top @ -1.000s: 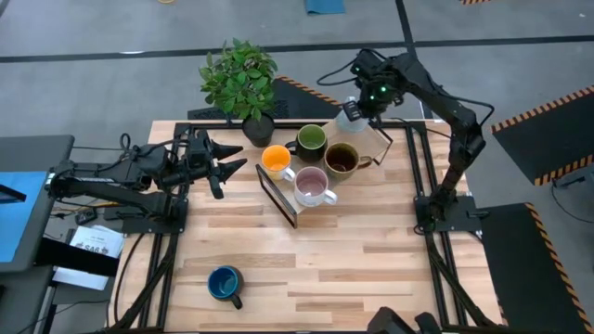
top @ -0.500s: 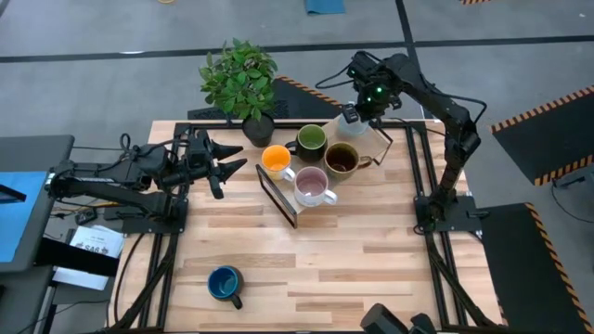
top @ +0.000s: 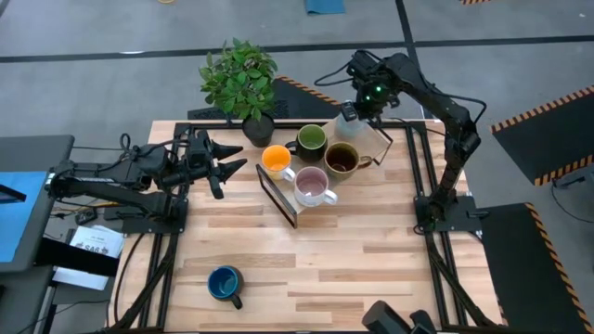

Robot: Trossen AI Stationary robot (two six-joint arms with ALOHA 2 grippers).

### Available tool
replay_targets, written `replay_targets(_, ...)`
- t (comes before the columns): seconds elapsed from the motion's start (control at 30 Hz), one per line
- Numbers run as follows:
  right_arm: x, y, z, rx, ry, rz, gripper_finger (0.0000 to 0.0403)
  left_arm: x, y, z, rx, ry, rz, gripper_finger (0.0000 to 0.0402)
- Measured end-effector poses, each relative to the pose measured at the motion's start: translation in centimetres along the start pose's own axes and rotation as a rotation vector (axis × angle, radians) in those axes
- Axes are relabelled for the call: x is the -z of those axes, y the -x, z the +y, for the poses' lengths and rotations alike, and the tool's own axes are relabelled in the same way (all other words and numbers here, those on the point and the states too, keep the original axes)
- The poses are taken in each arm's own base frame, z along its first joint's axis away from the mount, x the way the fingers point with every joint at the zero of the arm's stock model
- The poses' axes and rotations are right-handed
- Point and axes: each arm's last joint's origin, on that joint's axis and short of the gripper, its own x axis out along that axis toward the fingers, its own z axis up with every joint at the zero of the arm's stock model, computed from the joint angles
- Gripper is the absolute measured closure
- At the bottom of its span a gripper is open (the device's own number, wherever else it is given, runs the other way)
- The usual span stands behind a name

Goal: Place coffee mugs
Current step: Put the white mug on the shelf, then put the blue mug on the shelf

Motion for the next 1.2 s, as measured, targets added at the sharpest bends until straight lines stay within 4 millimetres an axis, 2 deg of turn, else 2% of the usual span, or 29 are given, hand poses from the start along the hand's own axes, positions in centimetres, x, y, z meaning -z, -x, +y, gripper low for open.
replay_targets(0.2,0.0,0.0,0.0,-0.002,0.0,-0.004,0.031,0.0,0.0,0.0,0.0,0.0,0.0,0.0229)
replay_targets(0.53,-0.3,0.2,0.1,-0.011,0.005,-0.031,0.0224,0.0,0.0,0.0,-0.002,0.0,0.0,0.0229)
replay_targets(0.7,-0.9,2.0,-0.1,-0.036,0.016,-0.109,0.0198,0.0,0.0,0.0,-0.002,0.0,0.0,0.0229)
replay_targets(0.9,-0.9,5.1,-0.6,-0.06,0.045,-0.185,0.0193,0.0,0.0,0.0,-0.002,0.0,0.0,0.0229)
replay_targets(1.03,0.7,7.3,-0.1,-0.121,0.103,-0.201,0.0193,0.0,0.0,0.0,0.006,0.002,0.001,0.0229)
replay_targets(1.2,5.4,10.7,2.3,-0.215,0.294,-0.257,0.0193,0.4,0.0,-0.4,0.147,0.027,0.059,0.0229)
